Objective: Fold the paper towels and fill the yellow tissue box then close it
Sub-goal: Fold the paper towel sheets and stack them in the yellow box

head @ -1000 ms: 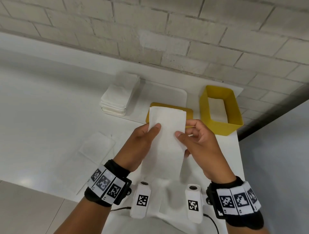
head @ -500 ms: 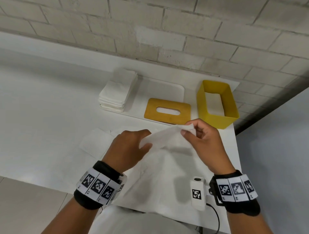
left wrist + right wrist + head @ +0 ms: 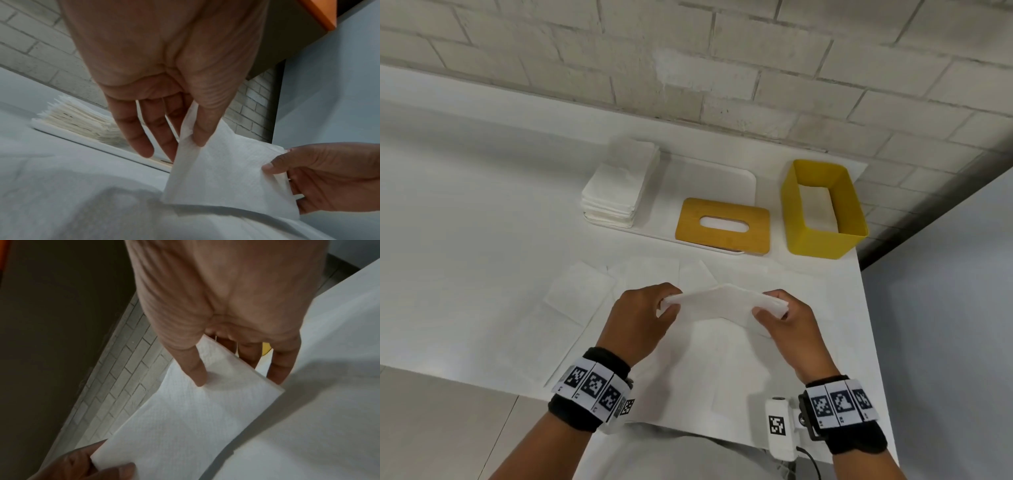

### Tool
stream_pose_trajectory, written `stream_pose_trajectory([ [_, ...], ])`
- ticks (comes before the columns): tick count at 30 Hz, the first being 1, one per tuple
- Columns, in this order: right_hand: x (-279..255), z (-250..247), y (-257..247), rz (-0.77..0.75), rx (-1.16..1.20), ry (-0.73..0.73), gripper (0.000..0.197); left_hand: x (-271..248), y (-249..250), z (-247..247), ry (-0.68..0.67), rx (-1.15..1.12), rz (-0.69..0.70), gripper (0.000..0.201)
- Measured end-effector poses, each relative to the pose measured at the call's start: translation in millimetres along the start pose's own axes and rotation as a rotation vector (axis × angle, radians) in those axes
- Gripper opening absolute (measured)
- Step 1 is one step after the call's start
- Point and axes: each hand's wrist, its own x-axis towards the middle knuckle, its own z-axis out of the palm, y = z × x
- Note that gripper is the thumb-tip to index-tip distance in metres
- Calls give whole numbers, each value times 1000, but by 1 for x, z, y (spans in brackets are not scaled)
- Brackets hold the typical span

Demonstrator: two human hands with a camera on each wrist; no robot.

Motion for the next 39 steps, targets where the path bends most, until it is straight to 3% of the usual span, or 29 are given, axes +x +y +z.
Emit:
stream_pose_trajectory([
  [11,-3,-10,-6,-12,82,-4,11,0,5,-5,91,-70,53,12],
  [14,-5,-11,-9,-15,147,-30,15,0,6,-7,70,-82,45,23],
  [17,-2,-10,-5,6,91,-50,21,3,11,-5,14,-17,65,36],
  [21,0,-10,0,17,53,-41,19,20,40,-3,-40,139,222,50],
  [23,0,-10,1,11,26,-37,16,35,58,4,-135,276,262,54],
  [26,-2,-9,-4,0,-34,-49,14,54,75,18,-284,431,240,46],
  [28,-4,-12,-11,-16,-9,-51,13,60,79,21,-317,421,222,33],
  [31,-4,-25,-25,-44,159,-10,12,62,72,17,-327,180,171,20],
  [35,-4,-32,-40,-71,348,20,9,57,60,5,-238,-382,4,4],
  [37,-2,-26,-48,-94,382,1,10,53,63,0,-228,-672,-103,15],
  [39,2,-18,-58,-136,358,-1,12,51,68,-1,-180,-814,-129,21],
])
